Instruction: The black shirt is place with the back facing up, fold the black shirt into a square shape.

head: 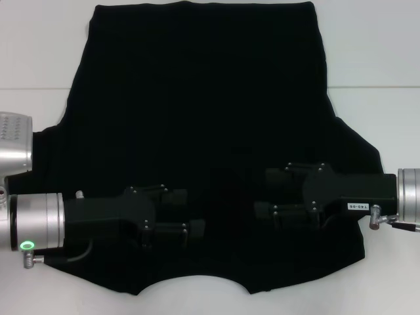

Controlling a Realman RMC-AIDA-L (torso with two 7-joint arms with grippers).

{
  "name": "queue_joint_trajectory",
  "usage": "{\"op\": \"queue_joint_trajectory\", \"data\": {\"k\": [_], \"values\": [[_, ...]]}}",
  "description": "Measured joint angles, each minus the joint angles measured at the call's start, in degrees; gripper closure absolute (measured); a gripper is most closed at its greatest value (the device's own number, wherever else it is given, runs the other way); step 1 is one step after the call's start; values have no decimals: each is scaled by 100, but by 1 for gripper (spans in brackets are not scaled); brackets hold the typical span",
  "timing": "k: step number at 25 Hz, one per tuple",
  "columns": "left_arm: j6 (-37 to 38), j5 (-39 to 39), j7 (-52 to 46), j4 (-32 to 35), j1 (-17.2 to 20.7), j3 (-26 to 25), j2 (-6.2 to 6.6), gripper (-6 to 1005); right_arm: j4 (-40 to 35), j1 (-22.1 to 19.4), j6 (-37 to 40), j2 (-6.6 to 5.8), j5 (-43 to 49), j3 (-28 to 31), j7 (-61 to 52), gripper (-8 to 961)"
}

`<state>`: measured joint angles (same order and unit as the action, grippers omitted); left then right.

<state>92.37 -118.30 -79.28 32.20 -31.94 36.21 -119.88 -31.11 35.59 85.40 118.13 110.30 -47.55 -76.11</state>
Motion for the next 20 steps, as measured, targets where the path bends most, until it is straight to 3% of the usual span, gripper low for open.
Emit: {"op": "queue_joint_trajectory", "data": {"k": [16,20], "values": [[0,10,-14,-11,1,-18,-9,180,-18,0,-8,-2,-7,6,0,120],[-205,16,-286,0,-1,-350,-3,186,-17,9,-7,-2,-88,8,0,120]]}}
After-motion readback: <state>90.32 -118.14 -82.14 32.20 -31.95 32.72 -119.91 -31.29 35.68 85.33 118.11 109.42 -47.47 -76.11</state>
